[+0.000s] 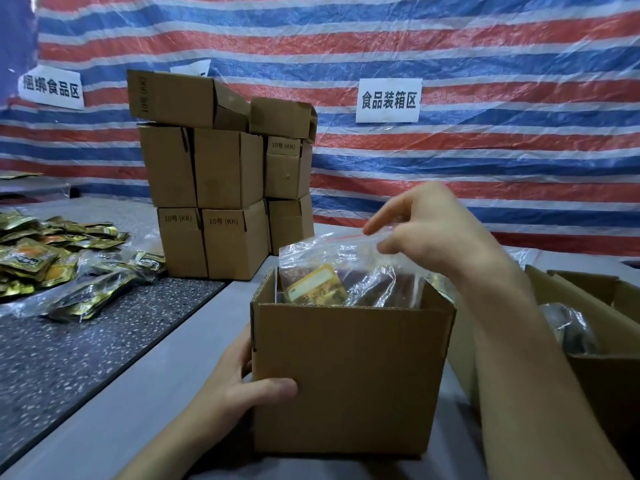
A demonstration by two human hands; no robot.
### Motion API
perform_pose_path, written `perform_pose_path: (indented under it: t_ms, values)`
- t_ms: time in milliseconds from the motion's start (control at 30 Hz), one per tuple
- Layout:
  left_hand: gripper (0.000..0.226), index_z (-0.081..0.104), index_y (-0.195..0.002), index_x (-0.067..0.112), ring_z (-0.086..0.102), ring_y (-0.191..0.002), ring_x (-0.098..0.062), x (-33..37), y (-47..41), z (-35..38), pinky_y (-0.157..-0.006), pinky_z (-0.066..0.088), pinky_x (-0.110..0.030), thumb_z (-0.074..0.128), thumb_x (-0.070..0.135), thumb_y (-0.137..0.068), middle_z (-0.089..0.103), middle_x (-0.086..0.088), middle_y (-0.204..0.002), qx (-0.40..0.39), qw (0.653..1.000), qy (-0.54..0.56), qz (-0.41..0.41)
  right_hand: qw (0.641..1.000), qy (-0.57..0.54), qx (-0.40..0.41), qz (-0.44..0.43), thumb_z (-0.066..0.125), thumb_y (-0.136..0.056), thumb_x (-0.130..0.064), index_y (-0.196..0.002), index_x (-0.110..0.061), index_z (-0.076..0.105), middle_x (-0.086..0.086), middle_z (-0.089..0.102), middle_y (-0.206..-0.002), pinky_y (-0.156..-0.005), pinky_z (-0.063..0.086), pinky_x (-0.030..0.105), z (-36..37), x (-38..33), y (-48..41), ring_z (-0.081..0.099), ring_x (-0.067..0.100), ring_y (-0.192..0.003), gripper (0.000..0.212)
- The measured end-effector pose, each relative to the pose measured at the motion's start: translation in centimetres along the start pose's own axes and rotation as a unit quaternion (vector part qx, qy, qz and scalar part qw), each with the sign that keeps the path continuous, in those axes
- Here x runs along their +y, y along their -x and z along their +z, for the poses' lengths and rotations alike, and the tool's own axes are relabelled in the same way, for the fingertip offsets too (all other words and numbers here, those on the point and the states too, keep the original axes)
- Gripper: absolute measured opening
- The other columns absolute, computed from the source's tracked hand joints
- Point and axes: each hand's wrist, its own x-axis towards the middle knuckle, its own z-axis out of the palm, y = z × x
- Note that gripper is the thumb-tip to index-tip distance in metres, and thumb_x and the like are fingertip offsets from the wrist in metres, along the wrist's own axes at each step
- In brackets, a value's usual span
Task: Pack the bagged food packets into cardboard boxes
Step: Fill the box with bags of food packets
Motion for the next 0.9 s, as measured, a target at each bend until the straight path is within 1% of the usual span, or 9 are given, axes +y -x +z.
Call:
perform_pose_path:
  t_ms: [67,100,167,267,367,500,600,700,900]
  values:
    - [0.076,0.067,-0.118,0.041,0.07,-0.112,-0.024,0.1,0.0,0.0,-0.084,0.059,-0.033,0.094,0.056,-0.049,0.073,-0.005,-0.122,0.002,1.0,-0.007,0.004,0.998,0.006,0.029,-0.058,0.08,-0.079,-0.004,-0.083,-0.029,0.08,-0.018,0.061,-0.075,-0.073,0.05,0.023,-0.3,-1.0,0.4,0.057,-0.001,-0.074,0.025]
    - [0.074,0.066,-0.118,0.042,0.07,-0.112,-0.024,0.1,0.0,0.0,-0.084,0.059,-0.035,0.093,0.055,-0.05,0.073,-0.005,-0.122,0.003,1.0,-0.013,0.005,0.997,0.007,0.011,-0.077,0.081,-0.079,-0.007,-0.083,-0.029,0.08,-0.018,0.06,-0.064,-0.063,0.048,0.016,-0.4,-1.5,0.5,0.058,0.0,-0.065,0.022]
    - [0.07,0.067,-0.117,0.042,0.07,-0.112,-0.024,0.1,0.0,0.0,-0.084,0.058,-0.037,0.091,0.048,-0.052,0.073,-0.005,-0.121,0.005,1.0,-0.02,0.005,0.994,0.024,-0.069,-0.082,0.079,-0.082,-0.01,-0.083,-0.029,0.079,-0.017,0.067,-0.065,-0.052,0.048,0.012,0.2,-2.3,0.6,0.065,-0.003,-0.065,0.019]
    - [0.064,0.068,-0.115,0.041,0.07,-0.111,-0.025,0.1,0.0,0.1,-0.085,0.058,-0.039,0.087,0.04,-0.054,0.073,-0.006,-0.12,0.009,1.0,-0.013,0.002,0.979,0.093,-0.181,-0.029,0.075,-0.09,-0.019,-0.104,-0.028,0.077,-0.011,0.072,-0.092,-0.067,0.056,0.021,2.5,-2.5,0.4,0.067,0.006,-0.083,0.017]
    - [0.068,0.068,-0.118,0.036,0.07,-0.111,-0.028,0.1,-0.1,0.1,-0.09,0.056,-0.045,0.089,0.045,-0.054,0.073,-0.008,-0.12,0.003,1.0,-0.013,-0.006,0.968,0.136,-0.212,0.001,0.072,-0.093,-0.024,-0.12,-0.025,0.072,-0.006,0.068,-0.108,-0.07,0.051,0.018,3.8,-2.4,0.2,0.061,0.009,-0.095,0.027]
    - [0.071,0.066,-0.122,0.028,0.07,-0.111,-0.03,0.0,-0.1,0.0,-0.087,0.056,-0.042,0.087,0.041,-0.055,0.073,-0.01,-0.118,0.006,1.0,-0.021,-0.011,0.964,0.163,-0.211,-0.008,0.073,-0.092,-0.026,-0.121,-0.027,0.07,-0.008,0.063,-0.106,-0.058,0.042,0.014,3.1,-3.0,0.9,0.053,0.005,-0.079,0.03]
    - [0.064,0.066,-0.119,0.035,0.07,-0.11,-0.027,0.0,-0.1,0.0,-0.085,0.057,-0.039,0.085,0.039,-0.057,0.073,-0.009,-0.119,0.003,1.0,-0.022,-0.005,0.96,0.185,-0.212,-0.008,0.07,-0.093,-0.029,-0.122,-0.025,0.068,-0.005,0.067,-0.11,-0.068,0.053,0.02,3.1,-3.3,1.2,0.059,0.01,-0.088,0.029]
    - [0.066,0.066,-0.12,0.037,0.07,-0.111,-0.027,0.0,-0.1,0.0,-0.083,0.058,-0.036,0.087,0.039,-0.058,0.073,-0.008,-0.119,0.004,1.0,-0.018,-0.003,0.947,0.216,-0.238,0.022,0.061,-0.097,-0.031,-0.118,-0.021,0.066,0.0,0.067,-0.107,-0.087,0.057,0.036,3.9,-3.2,0.8,0.063,0.016,-0.095,0.023]
    - [0.076,0.065,-0.123,0.036,0.07,-0.112,-0.028,0.1,-0.1,0.0,-0.083,0.058,-0.037,0.093,0.049,-0.053,0.073,-0.009,-0.12,0.003,1.0,-0.021,-0.001,0.934,0.228,-0.272,0.05,0.054,-0.1,-0.038,-0.116,-0.02,0.068,0.0,0.068,-0.109,-0.086,0.054,0.032,4.7,-2.8,0.4,0.063,0.015,-0.095,0.028]
